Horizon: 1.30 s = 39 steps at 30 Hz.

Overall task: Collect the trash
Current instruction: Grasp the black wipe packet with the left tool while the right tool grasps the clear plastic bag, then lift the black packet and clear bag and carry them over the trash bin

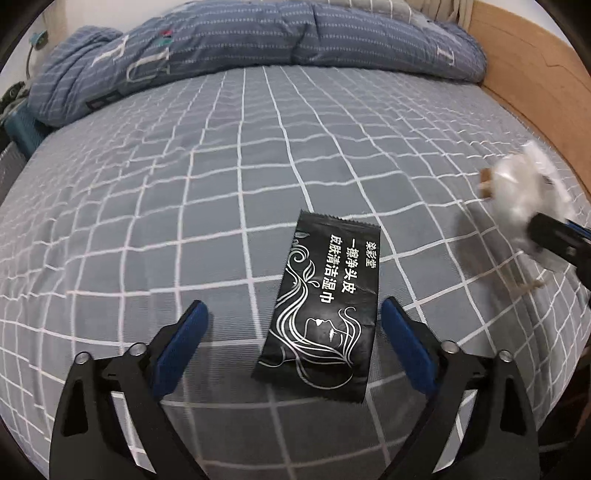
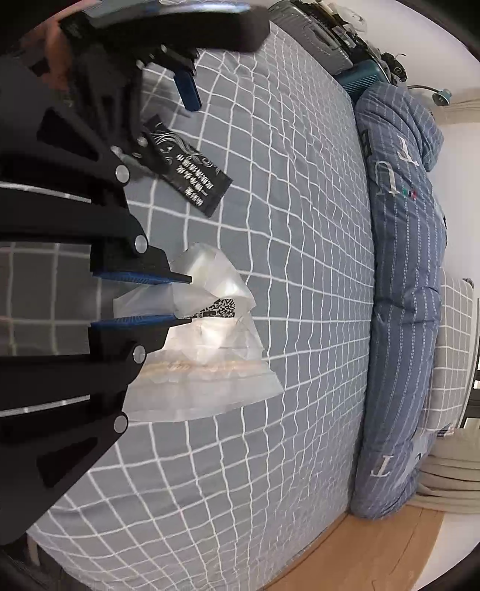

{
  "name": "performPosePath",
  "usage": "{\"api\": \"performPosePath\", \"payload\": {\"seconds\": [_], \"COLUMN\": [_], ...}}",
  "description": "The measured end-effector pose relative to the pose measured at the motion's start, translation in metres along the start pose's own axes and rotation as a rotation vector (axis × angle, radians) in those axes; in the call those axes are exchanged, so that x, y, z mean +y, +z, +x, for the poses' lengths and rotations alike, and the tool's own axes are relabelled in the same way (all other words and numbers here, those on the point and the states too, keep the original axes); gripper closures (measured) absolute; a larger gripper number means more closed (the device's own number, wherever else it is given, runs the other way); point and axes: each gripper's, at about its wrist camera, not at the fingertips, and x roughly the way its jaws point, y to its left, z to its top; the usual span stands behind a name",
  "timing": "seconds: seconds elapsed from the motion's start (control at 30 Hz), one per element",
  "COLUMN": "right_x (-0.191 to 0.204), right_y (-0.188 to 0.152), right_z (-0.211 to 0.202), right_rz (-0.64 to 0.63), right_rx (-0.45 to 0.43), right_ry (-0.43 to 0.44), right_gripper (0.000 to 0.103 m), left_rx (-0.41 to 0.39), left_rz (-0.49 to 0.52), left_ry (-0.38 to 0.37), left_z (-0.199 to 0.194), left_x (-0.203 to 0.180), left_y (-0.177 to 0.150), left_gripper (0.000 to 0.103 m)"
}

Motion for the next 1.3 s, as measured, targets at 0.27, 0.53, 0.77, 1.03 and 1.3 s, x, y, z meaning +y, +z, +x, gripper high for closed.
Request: {"api": "performPosePath", "payload": {"seconds": [0.27,0.53,0.77,1.03,1.3], "right_x": [-0.002,0.002,0.007,0.025,0.041], "right_y": [-0.01,-0.017,-0.018,-0.024,-0.036], "right_z": [-0.016,-0.023,-0.031,-0.048,-0.071], "right_rz": [0.004,0.014,0.013,-0.019,-0.034], "right_rx": [-0.003,-0.005,-0.021,-0.047,-0.057], "right_ry": [-0.013,-0.009,0.0,0.009,0.017], "right_gripper": [0.089,0.089,0.089,0.088,0.088], "left_rx": [0.033,0.021,0.0,-0.029,-0.05], "left_rz": [-0.002,-0.022,-0.034,-0.036,-0.054], "left_ry": [0.004,0.002,0.021,0.037,0.038], "left_z": [0.013,0.004,-0.019,-0.059,-0.093], "left_x": [-0.006,0.001,0.007,0.016,0.023], "left_y": [0.002,-0.002,-0.011,-0.024,-0.042], "left_gripper": [0.058,0.064,0.064,0.064,0.064]}}
